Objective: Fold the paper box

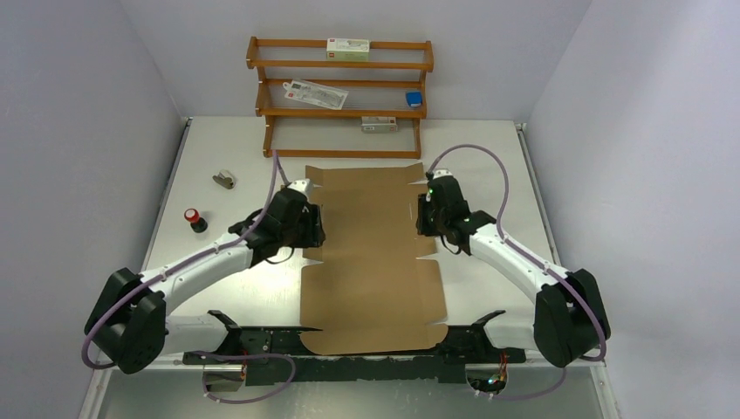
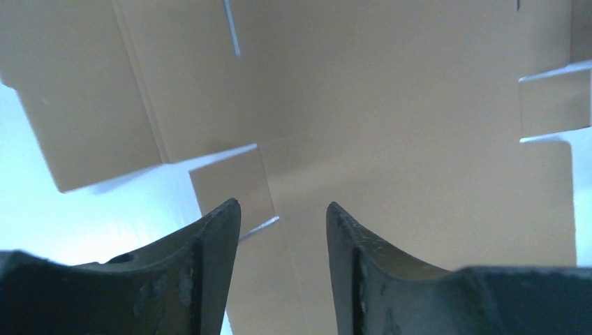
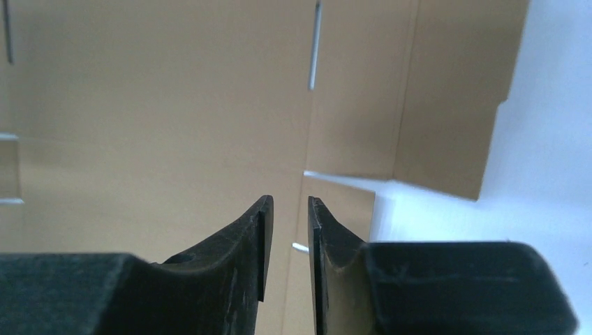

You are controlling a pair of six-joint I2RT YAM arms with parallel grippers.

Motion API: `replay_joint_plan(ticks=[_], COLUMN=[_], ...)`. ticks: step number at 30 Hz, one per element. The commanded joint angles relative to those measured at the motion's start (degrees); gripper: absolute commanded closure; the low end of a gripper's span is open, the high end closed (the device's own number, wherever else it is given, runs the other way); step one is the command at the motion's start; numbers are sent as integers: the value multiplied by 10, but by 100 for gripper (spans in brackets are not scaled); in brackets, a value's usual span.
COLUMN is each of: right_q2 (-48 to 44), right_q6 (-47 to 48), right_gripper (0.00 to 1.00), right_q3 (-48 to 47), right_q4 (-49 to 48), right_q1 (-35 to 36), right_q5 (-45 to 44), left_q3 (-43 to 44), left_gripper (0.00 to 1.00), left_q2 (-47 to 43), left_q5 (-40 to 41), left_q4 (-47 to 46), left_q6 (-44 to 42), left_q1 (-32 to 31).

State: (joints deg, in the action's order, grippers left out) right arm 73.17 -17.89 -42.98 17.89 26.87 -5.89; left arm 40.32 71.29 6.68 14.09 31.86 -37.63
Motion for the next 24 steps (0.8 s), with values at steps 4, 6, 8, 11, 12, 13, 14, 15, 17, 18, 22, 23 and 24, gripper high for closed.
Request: replay_joint_plan(ticks=[4, 6, 8, 11, 12, 13, 14, 15, 17, 18, 22, 23, 24], right_q2=[4, 13, 27, 46, 54, 63, 74, 85, 109, 119, 157, 162, 168], right_q6=[23, 17, 7, -6, -10, -13, -13, -13, -14, -14, -18, -16, -14], right_gripper=[61, 54, 49, 39, 36, 34, 32, 30, 27, 27, 30, 31, 33], right_q3=[-53, -52, -51, -46, -46, -50, -54, -57, -59, -59, -57, -57, -56], right_q4=[-15, -38, -54, -90, -102, -106, -110, -114, -125, -134, -161, -166, -171], right_q1=[-86, -122, -163, -212, -226, -237, -247, -253, -265, -266, -292, -294, -295], right_q5=[68, 95, 124, 142, 147, 153, 157, 155, 150, 157, 173, 179, 186], left_q3=[80, 106, 134, 174, 183, 192, 204, 215, 238, 249, 285, 291, 295], left_gripper=[37, 31, 28, 24, 23, 22, 21, 21, 18, 18, 19, 20, 21], left_q2=[0, 12, 31, 64, 76, 89, 104, 119, 161, 179, 252, 265, 277], left_q5=[-96, -110, -129, -152, -159, -165, -172, -181, -197, -207, -235, -241, -250], left_q4=[53, 73, 89, 103, 104, 106, 110, 115, 124, 130, 144, 145, 146], left_q6=[-69, -90, -105, -123, -127, -132, -137, -143, -155, -162, -177, -178, -181], left_q1=[130, 179, 216, 257, 268, 281, 292, 301, 316, 322, 333, 335, 335])
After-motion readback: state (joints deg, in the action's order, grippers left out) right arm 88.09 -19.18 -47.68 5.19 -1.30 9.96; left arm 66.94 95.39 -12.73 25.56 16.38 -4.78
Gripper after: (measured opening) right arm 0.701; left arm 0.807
